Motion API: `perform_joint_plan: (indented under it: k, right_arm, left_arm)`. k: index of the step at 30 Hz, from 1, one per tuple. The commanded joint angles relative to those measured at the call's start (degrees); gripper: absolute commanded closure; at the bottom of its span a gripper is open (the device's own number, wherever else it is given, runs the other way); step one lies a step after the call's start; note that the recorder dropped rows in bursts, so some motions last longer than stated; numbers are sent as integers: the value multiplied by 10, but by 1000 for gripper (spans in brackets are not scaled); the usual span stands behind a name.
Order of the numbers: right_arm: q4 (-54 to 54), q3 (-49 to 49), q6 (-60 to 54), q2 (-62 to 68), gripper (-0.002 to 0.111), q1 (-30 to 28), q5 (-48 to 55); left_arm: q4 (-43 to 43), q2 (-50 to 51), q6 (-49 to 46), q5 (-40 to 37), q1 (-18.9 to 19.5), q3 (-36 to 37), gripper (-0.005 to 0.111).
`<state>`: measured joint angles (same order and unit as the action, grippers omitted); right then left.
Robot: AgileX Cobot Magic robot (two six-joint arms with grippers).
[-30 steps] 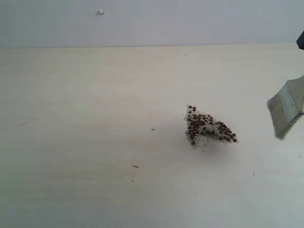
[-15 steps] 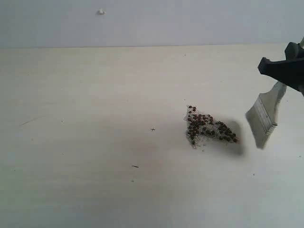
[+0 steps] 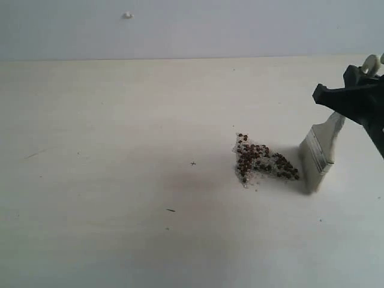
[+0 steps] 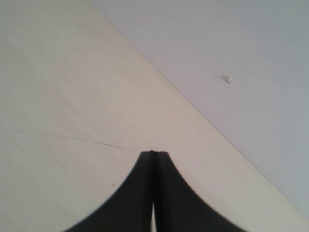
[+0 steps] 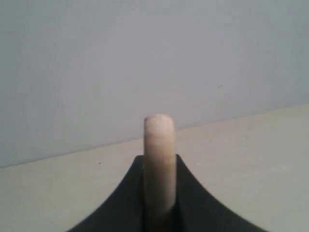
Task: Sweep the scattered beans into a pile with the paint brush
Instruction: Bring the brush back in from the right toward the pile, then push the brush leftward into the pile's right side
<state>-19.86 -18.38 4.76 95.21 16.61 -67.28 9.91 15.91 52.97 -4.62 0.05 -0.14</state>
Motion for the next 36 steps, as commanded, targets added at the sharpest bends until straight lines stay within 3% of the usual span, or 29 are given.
perform_joint_plan:
  k: [1,23,36]
  right_arm:
    - [33,2,46,22,108,1,-19]
    - [126,-36,169,98,108,1,-27]
    - [127,-36,151,6,108,1,-25]
  left_arm:
    - [-3,-4,-4,0,-1,1,107]
    - [-3,-4,-4,0,-1,1,107]
    - [-3,-4,-4,0,-1,1,107]
